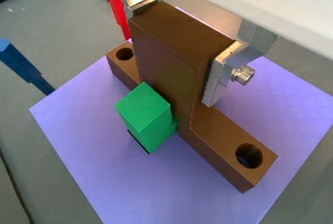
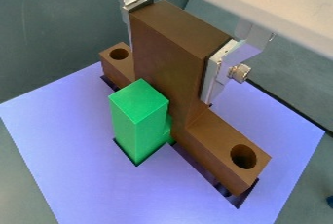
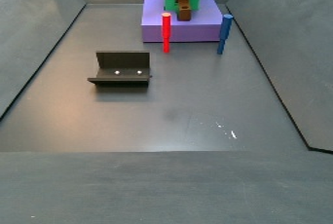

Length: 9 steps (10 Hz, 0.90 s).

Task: Pick up the brown object. Move up. Place the brown object on the fixture. Regrasp the brown object. Move to above the board. Insert the brown object.
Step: Insert the brown object.

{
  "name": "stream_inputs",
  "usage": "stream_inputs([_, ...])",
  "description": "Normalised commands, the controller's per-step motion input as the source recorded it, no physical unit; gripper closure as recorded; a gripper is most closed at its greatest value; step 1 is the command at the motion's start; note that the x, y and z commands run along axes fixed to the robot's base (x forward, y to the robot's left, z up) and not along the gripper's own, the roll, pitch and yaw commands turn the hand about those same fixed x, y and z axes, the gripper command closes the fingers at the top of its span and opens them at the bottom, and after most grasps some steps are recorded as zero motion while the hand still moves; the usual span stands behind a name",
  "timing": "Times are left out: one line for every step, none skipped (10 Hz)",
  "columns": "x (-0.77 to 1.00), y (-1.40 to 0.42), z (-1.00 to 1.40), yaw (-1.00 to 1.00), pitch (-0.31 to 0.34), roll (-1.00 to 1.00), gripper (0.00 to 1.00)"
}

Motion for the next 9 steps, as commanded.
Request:
stream_inputs([0.15,0.0,-0.03,-0.02,0.0,0.06,1.0])
stream_inputs([0.0,0.05,0.0,0.0,0.0,0.09,1.0])
stream_inputs([0.0,0.01,0.0,0.0,0.0,0.06,1.0])
stream_inputs([0.0,0.0,0.0,0.0,0.0,0.04,1.0])
stream_inputs([0.0,0.0,0.0,0.0,0.0,0.04,1.0])
stream_inputs([0.0,0.01,0.0,0.0,0.0,0.04,1.0])
stream_inputs([0.0,0.05,0.0,0.0,0.0,0.06,1.0])
stream_inputs([0.0,0.07,0.0,0.0,0.0,0.07,1.0])
stream_inputs([0.0,0.04,0.0,0.0,0.0,0.07,1.0])
